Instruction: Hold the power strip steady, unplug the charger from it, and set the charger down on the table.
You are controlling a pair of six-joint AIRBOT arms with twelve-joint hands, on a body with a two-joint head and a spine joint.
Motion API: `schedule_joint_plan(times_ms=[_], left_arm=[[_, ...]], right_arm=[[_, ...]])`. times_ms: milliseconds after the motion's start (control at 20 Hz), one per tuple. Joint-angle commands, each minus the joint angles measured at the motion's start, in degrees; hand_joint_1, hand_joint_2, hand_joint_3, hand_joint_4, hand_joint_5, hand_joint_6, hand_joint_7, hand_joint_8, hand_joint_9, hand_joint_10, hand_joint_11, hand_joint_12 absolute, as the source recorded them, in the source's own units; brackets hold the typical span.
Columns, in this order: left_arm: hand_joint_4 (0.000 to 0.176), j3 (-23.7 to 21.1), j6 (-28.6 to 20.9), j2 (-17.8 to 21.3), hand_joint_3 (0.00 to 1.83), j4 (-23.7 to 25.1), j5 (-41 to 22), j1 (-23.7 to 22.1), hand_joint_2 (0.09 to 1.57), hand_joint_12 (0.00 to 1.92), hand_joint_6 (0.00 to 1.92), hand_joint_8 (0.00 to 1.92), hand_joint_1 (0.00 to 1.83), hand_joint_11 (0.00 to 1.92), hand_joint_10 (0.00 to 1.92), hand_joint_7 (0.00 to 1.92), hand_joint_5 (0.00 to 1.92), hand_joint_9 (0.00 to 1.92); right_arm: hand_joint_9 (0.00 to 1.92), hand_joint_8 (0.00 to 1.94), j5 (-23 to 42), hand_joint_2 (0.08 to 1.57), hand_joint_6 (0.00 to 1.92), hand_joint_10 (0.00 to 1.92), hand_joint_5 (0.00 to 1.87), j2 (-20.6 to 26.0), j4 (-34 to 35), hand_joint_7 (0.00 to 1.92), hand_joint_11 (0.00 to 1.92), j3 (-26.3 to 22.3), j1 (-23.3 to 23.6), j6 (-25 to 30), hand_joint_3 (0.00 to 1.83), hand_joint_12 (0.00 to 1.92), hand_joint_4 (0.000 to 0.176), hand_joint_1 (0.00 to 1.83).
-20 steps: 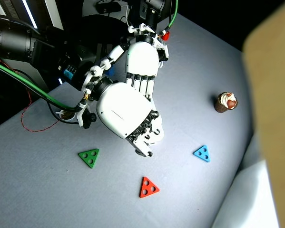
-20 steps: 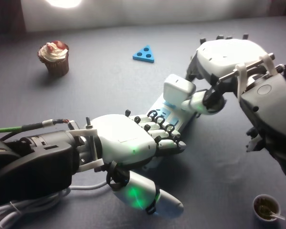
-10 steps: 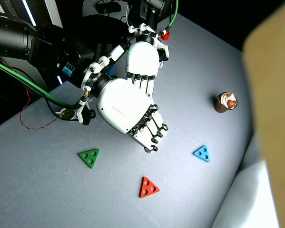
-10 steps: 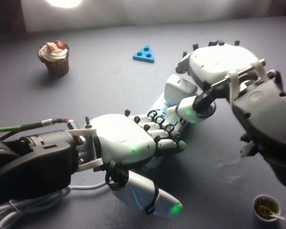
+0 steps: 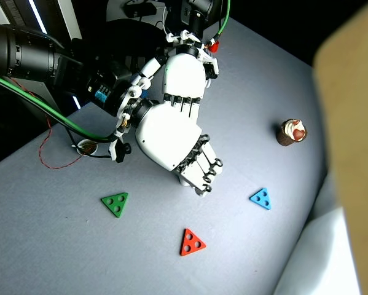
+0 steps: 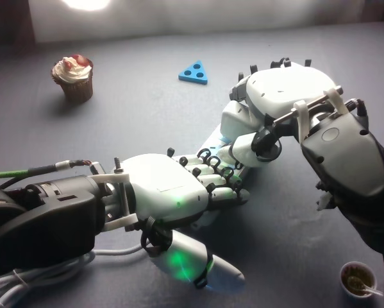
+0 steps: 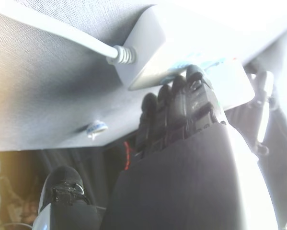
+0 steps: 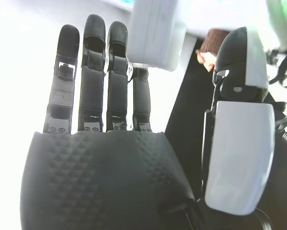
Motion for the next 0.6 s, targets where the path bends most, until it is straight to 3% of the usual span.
schedule_joint_plan(times_ms=[0,150,200,250,300,550], left_arm=[[0.0,0.13,-0.06,0.02,0.0,-0.24,-2.7,0.04,1.0,0.15,0.01,0.01,0.0,0.01,0.0,0.1,0.1,0.08],[0.0,0.11,-0.07,0.0,0.0,-0.35,-2.84,0.02,1.0,0.16,0.0,0.0,0.0,0.01,0.0,0.1,0.11,0.08],[0.0,0.1,-0.07,-0.02,0.0,-0.38,-2.92,0.02,1.0,0.17,0.01,0.01,0.0,0.02,0.01,0.12,0.12,0.09],[0.0,0.1,-0.07,-0.05,0.0,-0.4,-3.0,0.01,1.0,0.17,0.01,0.01,0.0,0.04,0.01,0.12,0.13,0.09],[0.0,0.1,-0.07,-0.05,0.0,-0.4,-3.01,0.01,0.99,0.17,0.01,0.0,0.0,0.02,0.0,0.11,0.12,0.07],[0.0,0.07,-0.07,-0.05,0.0,-0.66,-2.89,0.03,1.01,0.14,0.0,0.0,0.0,0.0,0.0,0.09,0.1,0.05]], right_arm=[[0.69,0.01,3.4,0.9,0.01,0.02,0.62,0.85,-4.41,0.71,0.24,0.29,0.27,0.25,0.0,0.87,0.0,0.86],[0.88,0.01,3.58,0.92,0.01,0.02,0.82,1.03,-4.4,0.89,0.36,0.74,0.28,0.25,0.0,0.92,0.0,0.97],[1.08,0.01,3.58,0.97,0.33,0.03,1.2,1.02,-4.4,1.09,0.53,0.98,0.28,0.25,0.01,0.94,0.0,1.15],[1.23,0.17,3.58,0.99,0.49,0.05,1.24,1.0,-4.4,1.34,0.63,1.15,0.28,0.25,0.0,1.06,0.0,1.25],[1.28,0.31,3.63,1.0,0.51,0.04,1.23,0.98,-4.4,1.35,0.61,1.24,0.28,0.25,0.0,1.17,0.017,1.27],[1.32,0.39,3.97,1.0,0.51,0.03,1.22,1.46,-5.98,1.35,0.63,0.58,0.28,0.25,0.0,1.23,0.0,1.27]])
